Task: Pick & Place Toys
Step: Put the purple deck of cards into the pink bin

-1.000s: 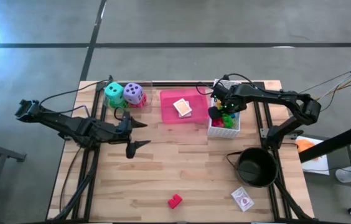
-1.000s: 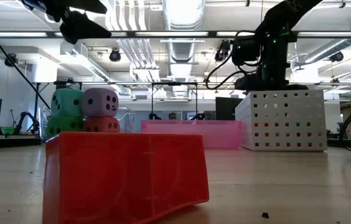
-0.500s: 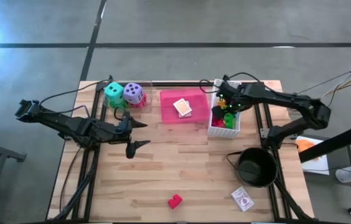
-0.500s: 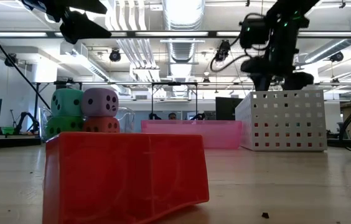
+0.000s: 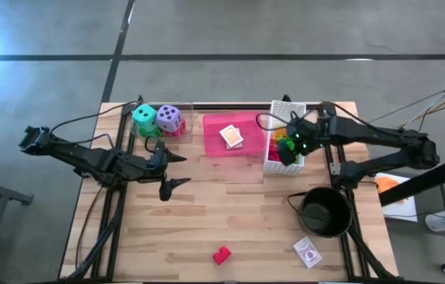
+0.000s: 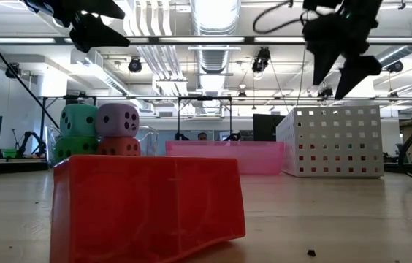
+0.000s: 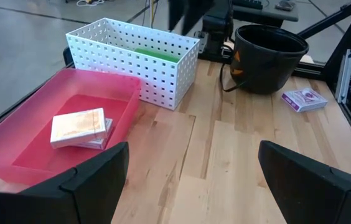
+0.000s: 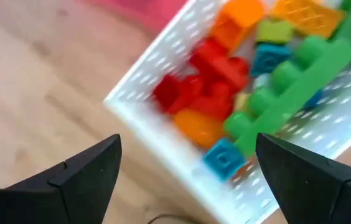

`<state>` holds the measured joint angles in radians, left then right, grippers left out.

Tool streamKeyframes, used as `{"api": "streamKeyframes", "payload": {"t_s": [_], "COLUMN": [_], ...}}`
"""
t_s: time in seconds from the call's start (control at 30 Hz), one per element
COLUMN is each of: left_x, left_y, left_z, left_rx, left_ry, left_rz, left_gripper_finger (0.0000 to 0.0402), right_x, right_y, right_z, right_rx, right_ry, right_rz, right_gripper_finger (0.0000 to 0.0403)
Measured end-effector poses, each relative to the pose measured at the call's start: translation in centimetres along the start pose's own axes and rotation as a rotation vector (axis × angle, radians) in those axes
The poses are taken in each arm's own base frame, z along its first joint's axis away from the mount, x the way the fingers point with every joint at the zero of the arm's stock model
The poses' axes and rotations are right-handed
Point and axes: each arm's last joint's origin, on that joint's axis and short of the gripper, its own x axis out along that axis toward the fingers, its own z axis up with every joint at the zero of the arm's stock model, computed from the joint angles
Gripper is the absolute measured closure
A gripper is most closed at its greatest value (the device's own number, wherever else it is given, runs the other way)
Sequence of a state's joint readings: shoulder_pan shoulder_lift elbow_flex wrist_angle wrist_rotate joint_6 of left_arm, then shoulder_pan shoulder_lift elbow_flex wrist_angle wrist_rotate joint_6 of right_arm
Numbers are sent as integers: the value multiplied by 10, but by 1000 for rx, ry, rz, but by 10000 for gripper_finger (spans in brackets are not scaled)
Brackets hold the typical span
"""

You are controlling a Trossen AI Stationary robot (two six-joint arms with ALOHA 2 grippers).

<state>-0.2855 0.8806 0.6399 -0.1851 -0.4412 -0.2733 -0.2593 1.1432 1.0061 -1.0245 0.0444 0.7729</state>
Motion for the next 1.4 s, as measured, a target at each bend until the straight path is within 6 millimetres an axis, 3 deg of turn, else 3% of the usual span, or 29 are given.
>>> {"api": "streamKeyframes", "payload": {"t_s": [0.43,0.63,0.87,1.13,1.4], "left_x": [0,0,0,0,0], "left_y": [0,0,0,1,1], "left_z": [0,0,0,-3,-4], "left_rx": [-13,-16,-15,-25,-24], "left_ry": [0,0,3,27,35], "left_rz": [0,0,1,7,10], "left_gripper_finger": [42,42,41,41,41], "right_x": [-19,-49,-65,-73,-86], "right_y": [44,56,68,103,135], "right_z": [-71,-84,-102,-137,-191], "right_rx": [-128,-158,-87,-95,-209], "right_ry": [85,56,127,267,320], "right_rz": [114,124,-5,-72,-124], "right_gripper_finger": [41,41,41,41,41]}}
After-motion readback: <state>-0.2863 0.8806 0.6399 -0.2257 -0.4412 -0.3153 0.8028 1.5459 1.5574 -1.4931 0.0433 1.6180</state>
